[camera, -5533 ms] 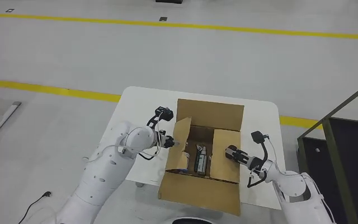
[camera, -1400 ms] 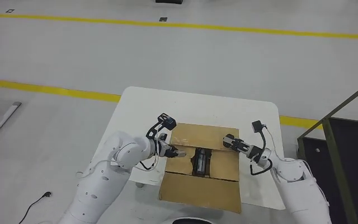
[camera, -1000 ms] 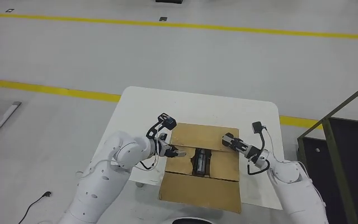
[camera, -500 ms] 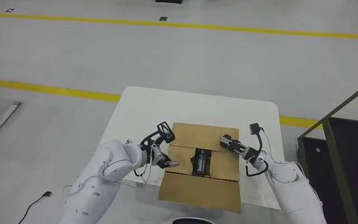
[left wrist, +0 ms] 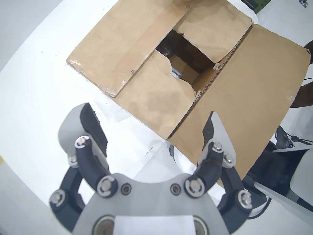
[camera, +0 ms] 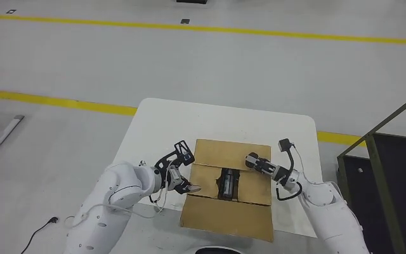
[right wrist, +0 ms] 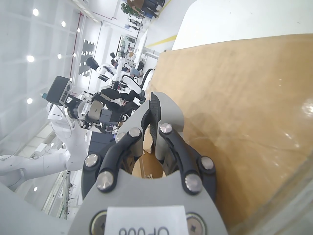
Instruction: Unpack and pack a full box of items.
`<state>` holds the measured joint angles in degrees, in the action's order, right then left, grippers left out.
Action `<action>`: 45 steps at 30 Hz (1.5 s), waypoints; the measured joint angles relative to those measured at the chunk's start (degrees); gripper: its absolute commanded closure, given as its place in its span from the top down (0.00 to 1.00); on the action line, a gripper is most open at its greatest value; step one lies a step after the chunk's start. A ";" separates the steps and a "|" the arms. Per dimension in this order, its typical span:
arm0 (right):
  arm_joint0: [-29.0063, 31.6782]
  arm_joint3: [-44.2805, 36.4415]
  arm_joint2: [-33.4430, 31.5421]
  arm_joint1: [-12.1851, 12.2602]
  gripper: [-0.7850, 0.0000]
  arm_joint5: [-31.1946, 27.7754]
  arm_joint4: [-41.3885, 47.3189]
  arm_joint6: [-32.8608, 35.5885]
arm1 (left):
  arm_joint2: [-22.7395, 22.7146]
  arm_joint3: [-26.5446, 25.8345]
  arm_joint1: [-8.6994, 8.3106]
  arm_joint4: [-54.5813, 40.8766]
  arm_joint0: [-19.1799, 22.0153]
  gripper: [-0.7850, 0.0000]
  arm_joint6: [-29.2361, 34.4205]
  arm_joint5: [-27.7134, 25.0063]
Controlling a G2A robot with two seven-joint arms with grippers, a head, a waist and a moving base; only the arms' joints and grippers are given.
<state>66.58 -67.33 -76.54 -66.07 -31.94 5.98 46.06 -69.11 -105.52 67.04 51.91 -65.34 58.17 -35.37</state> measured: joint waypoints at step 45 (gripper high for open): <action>-1.25 0.47 1.50 0.90 0.00 -0.18 2.78 0.72 | 1.94 1.46 -4.03 14.82 -5.67 1.00 -22.59 -4.17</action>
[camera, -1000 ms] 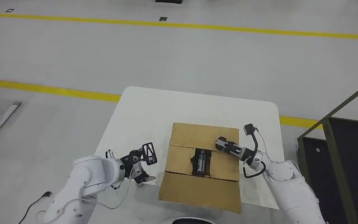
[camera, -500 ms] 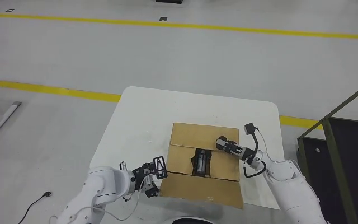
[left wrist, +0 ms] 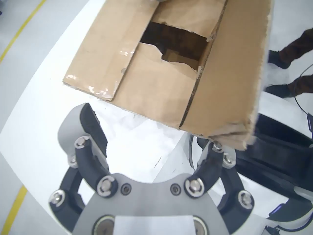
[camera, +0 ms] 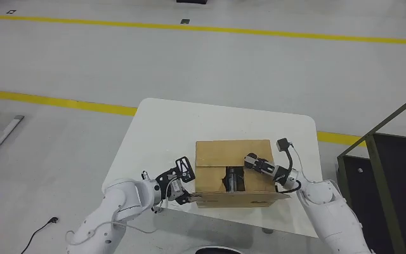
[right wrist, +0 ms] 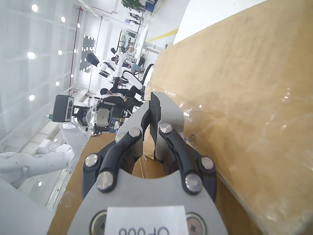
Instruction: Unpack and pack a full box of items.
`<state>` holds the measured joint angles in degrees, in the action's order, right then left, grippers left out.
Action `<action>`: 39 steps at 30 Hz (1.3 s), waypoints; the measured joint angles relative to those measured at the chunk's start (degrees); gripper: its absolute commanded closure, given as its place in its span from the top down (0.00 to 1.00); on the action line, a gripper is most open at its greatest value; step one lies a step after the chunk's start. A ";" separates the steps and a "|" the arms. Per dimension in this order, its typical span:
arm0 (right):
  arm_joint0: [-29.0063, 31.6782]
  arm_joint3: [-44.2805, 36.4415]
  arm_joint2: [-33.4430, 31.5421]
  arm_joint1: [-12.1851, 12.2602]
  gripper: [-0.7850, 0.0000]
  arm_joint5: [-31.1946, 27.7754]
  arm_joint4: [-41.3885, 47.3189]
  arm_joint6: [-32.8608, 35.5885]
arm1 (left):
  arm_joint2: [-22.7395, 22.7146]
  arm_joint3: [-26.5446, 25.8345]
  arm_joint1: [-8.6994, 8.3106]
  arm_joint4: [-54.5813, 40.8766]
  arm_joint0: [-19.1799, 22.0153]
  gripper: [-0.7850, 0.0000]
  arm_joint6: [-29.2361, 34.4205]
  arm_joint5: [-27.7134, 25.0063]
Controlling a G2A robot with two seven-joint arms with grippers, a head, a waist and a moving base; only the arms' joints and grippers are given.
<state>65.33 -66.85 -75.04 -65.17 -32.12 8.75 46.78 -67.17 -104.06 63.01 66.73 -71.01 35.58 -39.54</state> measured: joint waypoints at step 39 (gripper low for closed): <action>2.60 -4.00 8.32 -2.16 0.00 5.68 -20.41 -26.22 | 5.44 6.91 1.10 6.42 6.54 1.00 10.33 9.63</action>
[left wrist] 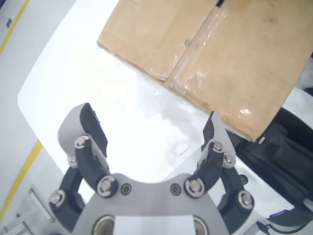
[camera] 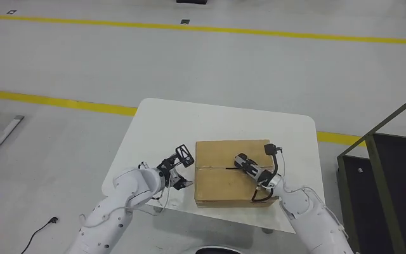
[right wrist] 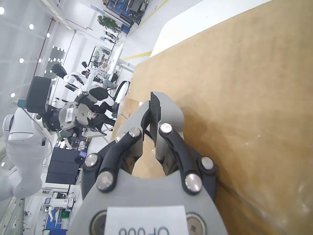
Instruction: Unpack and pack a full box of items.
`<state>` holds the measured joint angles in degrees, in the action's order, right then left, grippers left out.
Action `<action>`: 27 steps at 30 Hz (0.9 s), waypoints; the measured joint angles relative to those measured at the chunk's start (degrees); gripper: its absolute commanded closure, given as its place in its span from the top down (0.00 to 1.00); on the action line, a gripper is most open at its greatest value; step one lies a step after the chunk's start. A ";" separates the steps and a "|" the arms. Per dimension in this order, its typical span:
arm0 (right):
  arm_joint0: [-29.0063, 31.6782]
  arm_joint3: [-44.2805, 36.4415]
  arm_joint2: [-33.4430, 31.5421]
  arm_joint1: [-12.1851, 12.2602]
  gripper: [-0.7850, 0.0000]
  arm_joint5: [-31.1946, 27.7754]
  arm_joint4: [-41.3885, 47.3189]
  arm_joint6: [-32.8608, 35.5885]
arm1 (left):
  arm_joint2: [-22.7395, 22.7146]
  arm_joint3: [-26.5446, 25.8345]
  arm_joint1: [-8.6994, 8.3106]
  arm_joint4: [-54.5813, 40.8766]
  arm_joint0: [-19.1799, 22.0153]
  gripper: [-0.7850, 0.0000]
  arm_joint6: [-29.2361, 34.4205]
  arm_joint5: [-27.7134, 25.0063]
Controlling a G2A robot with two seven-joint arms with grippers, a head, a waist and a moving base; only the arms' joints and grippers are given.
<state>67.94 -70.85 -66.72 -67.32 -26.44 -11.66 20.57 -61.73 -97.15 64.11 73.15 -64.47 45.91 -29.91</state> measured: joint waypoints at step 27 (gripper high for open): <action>-1.09 1.85 0.32 -0.63 0.00 -0.76 2.46 2.61 | 3.27 12.35 2.67 -0.21 3.19 1.00 -15.65 13.34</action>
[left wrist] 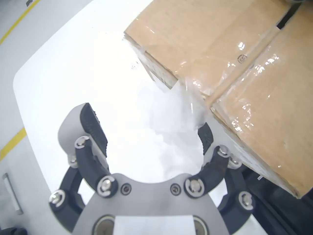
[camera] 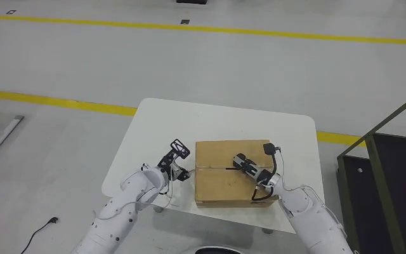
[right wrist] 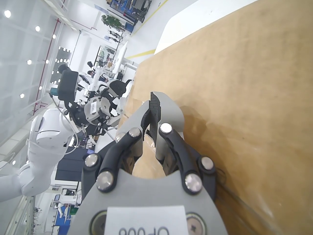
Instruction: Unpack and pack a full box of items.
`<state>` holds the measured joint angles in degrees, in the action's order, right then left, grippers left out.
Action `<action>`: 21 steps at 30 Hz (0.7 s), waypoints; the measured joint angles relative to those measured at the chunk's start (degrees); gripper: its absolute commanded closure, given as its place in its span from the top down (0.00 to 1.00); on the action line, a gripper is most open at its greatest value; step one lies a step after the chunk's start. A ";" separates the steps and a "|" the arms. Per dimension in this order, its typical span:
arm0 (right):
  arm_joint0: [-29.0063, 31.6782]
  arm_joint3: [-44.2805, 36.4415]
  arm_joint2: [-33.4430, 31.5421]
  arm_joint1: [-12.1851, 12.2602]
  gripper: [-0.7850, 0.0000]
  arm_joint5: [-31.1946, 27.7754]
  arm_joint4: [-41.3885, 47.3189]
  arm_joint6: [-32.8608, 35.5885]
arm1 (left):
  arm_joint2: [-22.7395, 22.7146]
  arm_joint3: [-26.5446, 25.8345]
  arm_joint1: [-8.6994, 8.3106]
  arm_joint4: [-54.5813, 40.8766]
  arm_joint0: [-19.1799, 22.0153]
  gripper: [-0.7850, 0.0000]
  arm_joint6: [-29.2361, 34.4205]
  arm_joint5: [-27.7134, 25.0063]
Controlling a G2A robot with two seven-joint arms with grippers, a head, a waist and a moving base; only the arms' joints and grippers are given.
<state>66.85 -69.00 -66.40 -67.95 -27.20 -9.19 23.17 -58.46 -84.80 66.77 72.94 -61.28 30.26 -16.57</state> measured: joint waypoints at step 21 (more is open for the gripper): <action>-0.89 0.98 0.99 -0.56 0.00 0.30 0.18 1.30 | -2.18 -1.19 0.49 3.59 1.51 1.00 -0.07 5.00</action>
<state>65.96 -68.02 -65.41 -68.51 -26.91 -9.02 24.47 -60.64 -85.98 67.26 76.53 -59.76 30.19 -11.57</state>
